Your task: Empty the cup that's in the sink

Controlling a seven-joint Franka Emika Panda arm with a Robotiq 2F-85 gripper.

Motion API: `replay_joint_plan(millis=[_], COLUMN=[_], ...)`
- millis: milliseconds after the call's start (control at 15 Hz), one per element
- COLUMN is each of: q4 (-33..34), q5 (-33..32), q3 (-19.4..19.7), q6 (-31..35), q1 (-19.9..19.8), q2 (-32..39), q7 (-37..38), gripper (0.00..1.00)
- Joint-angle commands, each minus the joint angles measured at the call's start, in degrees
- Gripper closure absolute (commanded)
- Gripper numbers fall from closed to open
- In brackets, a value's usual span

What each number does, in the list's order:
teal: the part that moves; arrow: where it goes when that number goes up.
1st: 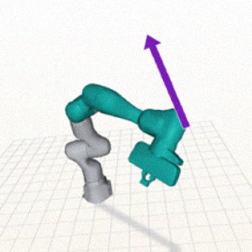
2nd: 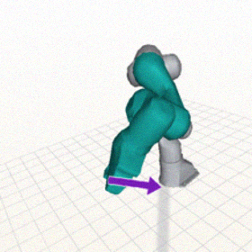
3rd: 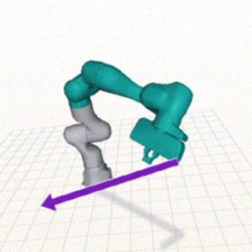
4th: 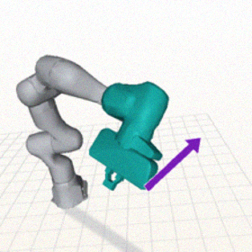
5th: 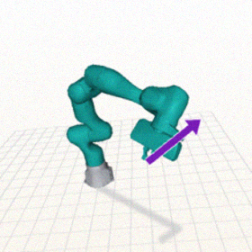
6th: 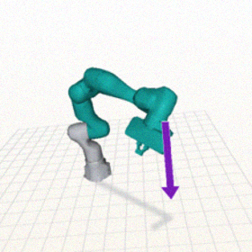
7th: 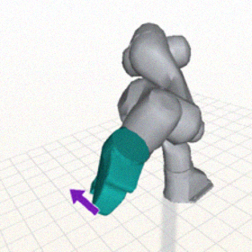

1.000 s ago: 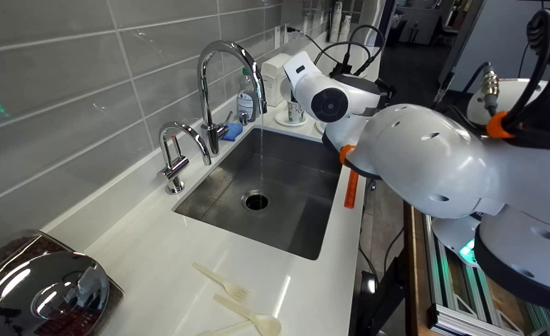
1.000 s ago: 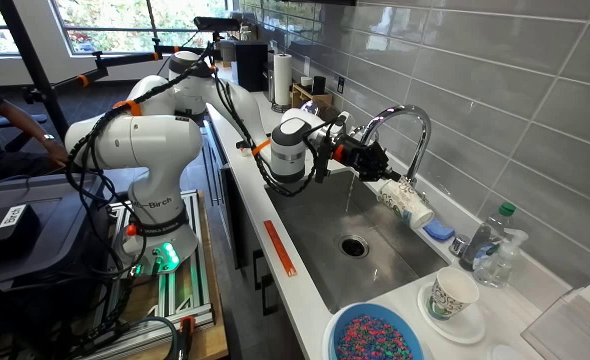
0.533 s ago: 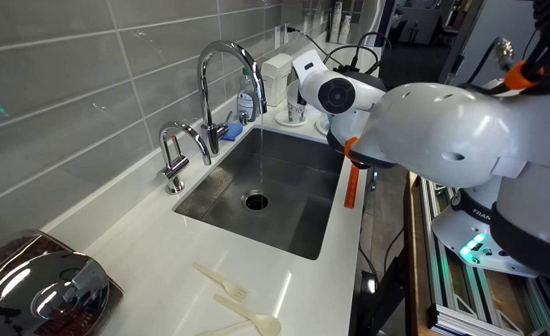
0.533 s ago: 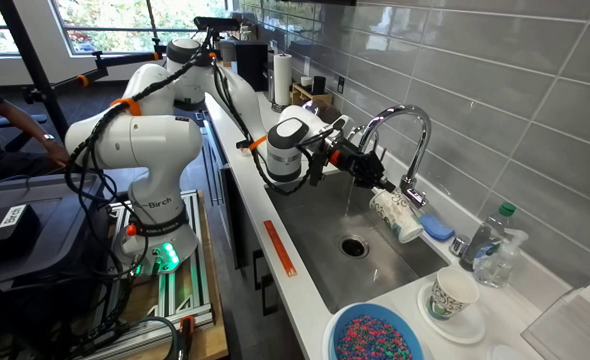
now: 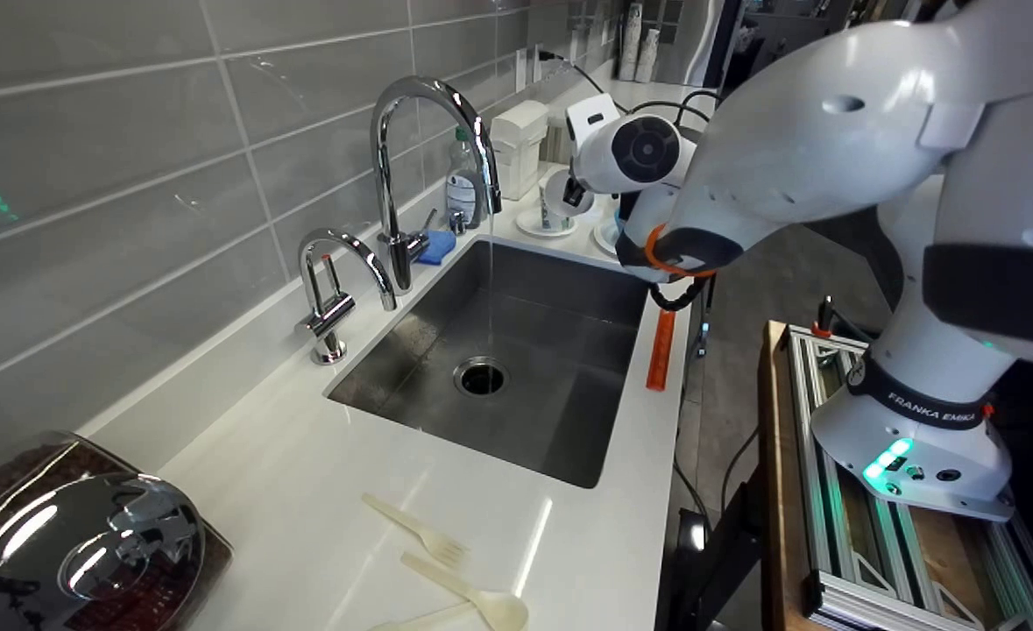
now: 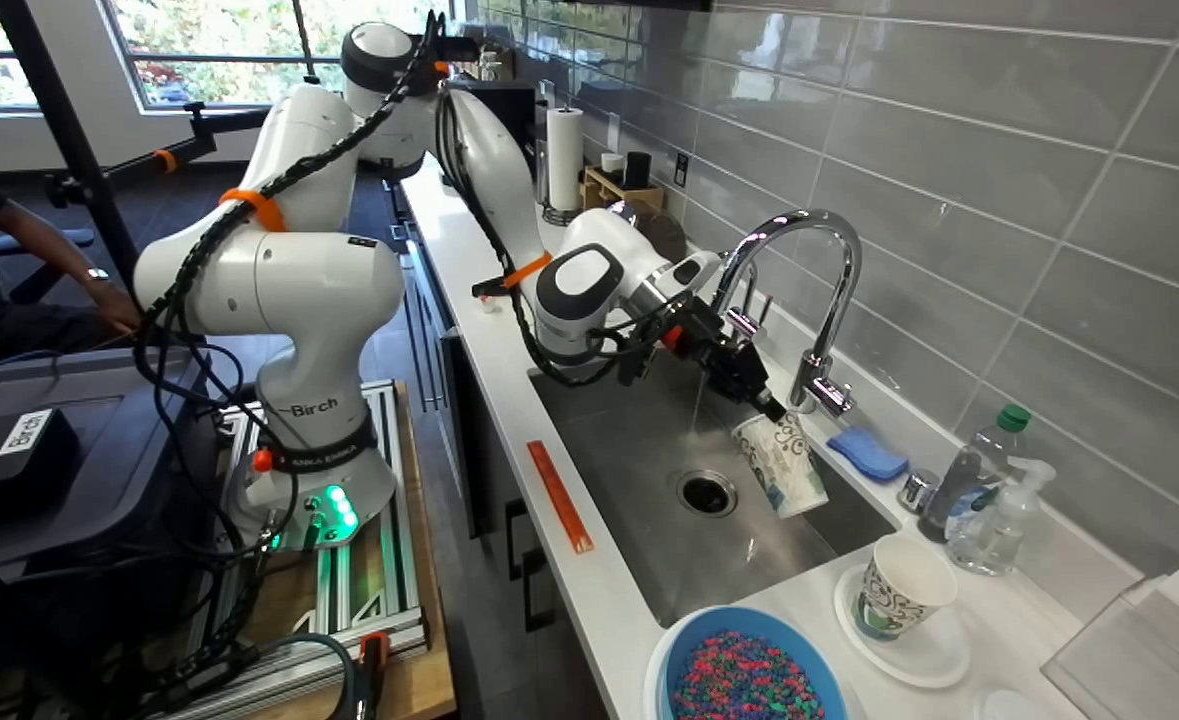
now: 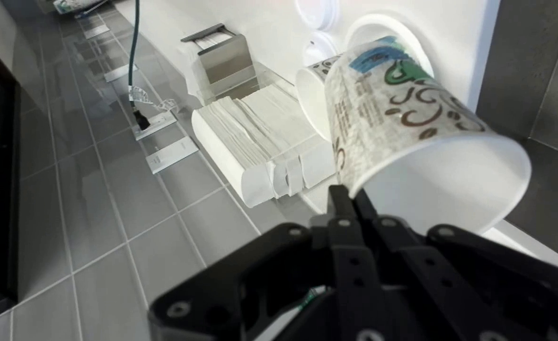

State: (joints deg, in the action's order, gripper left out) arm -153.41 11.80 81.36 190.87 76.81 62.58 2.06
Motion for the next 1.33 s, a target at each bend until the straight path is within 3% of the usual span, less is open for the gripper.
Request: replay_joint_plan(millis=[0, 467, 1267], q4=[0.0, 2.5, 5.9], q5=[-1.0, -1.2, -1.3], q3=[-3.0, -12.8, -32.6], q6=[6.6, 12.3, 12.1], q1=[-6.1, -19.6, -41.4], q2=[-10.7, -21.2, -33.0], q7=[-0.3, -1.4, -5.6], gripper=[0.99, 0.99, 0.99])
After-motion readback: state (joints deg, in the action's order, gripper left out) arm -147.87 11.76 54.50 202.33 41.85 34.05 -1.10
